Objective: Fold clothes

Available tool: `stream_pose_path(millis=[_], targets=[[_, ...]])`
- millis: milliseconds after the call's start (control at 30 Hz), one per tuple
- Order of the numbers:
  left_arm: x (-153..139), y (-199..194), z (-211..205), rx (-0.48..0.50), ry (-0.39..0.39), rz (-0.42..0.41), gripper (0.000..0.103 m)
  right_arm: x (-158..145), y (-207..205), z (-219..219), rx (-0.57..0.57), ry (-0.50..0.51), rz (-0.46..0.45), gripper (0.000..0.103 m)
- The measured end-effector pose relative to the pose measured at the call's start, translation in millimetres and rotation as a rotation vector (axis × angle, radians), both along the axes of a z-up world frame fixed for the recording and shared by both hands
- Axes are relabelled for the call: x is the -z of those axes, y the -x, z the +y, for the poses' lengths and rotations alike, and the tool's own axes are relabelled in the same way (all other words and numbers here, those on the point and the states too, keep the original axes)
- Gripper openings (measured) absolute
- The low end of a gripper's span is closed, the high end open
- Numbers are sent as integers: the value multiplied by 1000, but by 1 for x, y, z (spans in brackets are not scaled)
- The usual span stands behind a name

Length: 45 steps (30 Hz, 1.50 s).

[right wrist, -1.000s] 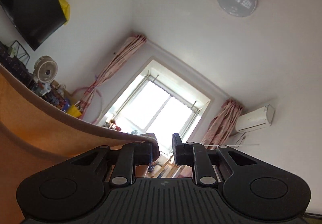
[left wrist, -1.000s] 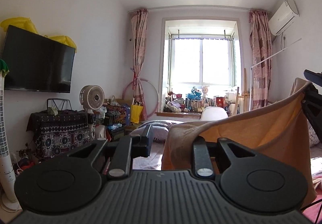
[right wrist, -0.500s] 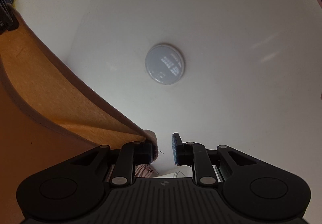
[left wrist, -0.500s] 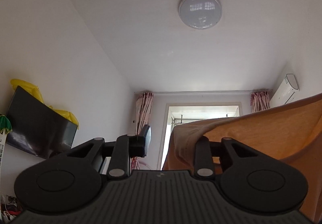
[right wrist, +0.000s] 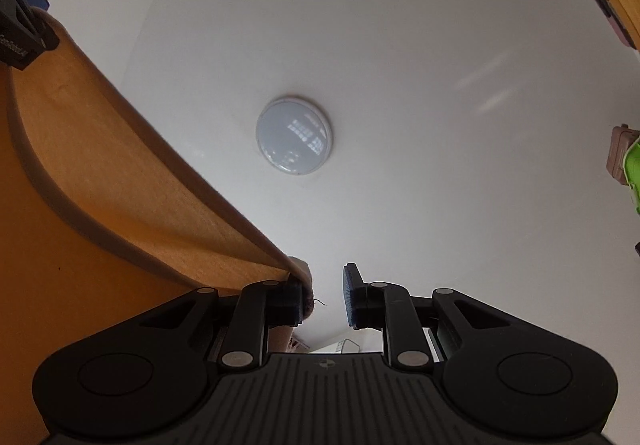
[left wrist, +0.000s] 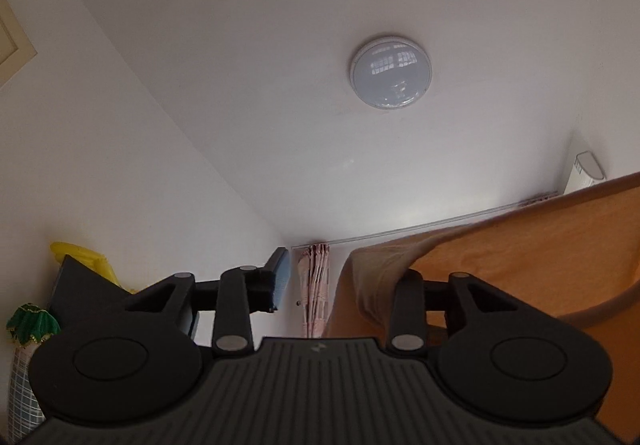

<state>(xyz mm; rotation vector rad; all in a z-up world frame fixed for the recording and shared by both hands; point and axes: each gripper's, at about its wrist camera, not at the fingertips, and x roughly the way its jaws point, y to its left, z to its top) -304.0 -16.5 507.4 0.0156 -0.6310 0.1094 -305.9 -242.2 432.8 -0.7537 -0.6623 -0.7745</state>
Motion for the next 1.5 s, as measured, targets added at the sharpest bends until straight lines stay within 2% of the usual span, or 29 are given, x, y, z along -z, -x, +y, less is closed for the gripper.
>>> stream_pose_path(millis=[33,67,133,167,200,233,267,300,367,400,433,467,500,567,600,633,733,833,967,1033,1167,1367,1433,1500], targets=[[-2,-9,-5,-2,-21,59,48,1,-7,-5,3,-22,38,18],[0,-13,-6,20,-18,88,44,5,-6,-7,-30,-36,36,17],[12,-7,-11,-13,-18,37,44,20,-4,-8,-38,-12,-13,18],[17,-5,-20,-77,-37,14,44,23,-11,-10,0,-2,17,17],[21,2,-18,-49,-41,7,44,24,-12,-12,-3,-12,42,15],[24,10,-16,-23,-45,-3,44,25,-3,-14,-57,-40,31,13],[30,18,-15,-24,-42,-49,44,29,5,-17,-97,-50,-20,15],[32,15,-21,-69,-61,-59,44,30,8,-20,-111,-64,-30,15],[37,12,-31,-152,-97,-79,44,26,-6,-30,-68,-99,61,11],[40,21,-26,-95,-96,-90,44,26,-3,-33,-84,-110,65,10],[48,31,-25,-108,-90,-153,44,32,10,-32,-119,-95,8,12],[56,39,-25,-121,-86,-209,44,39,16,-32,-108,-53,-50,13],[55,32,-30,-151,-108,-185,44,42,15,-34,-83,-31,-68,13],[53,19,-40,-201,-148,-135,45,37,-3,-47,-28,-61,17,11],[50,21,-34,-127,-141,-93,45,36,1,-51,-63,-85,34,11],[52,27,-29,-80,-122,-102,45,40,11,-52,-92,-80,8,11],[64,44,-27,-142,-132,-174,45,49,38,-51,-87,-11,-62,11],[65,64,-9,-39,-135,-145,47,49,65,-57,-122,9,-109,14],[68,71,8,38,-154,-102,57,52,77,-71,-107,33,-163,19],[80,42,-4,14,-184,-45,58,58,71,-80,-103,27,-152,19],[103,-16,-27,-33,-243,70,58,81,26,-102,-74,-11,-30,19],[138,-104,-62,-104,-331,242,58,139,-97,-157,5,-94,237,22],[160,-157,-81,-134,-362,314,58,162,-147,-173,24,-114,308,22],[185,-213,-100,-163,-389,389,58,188,-207,-154,32,-138,379,22]])
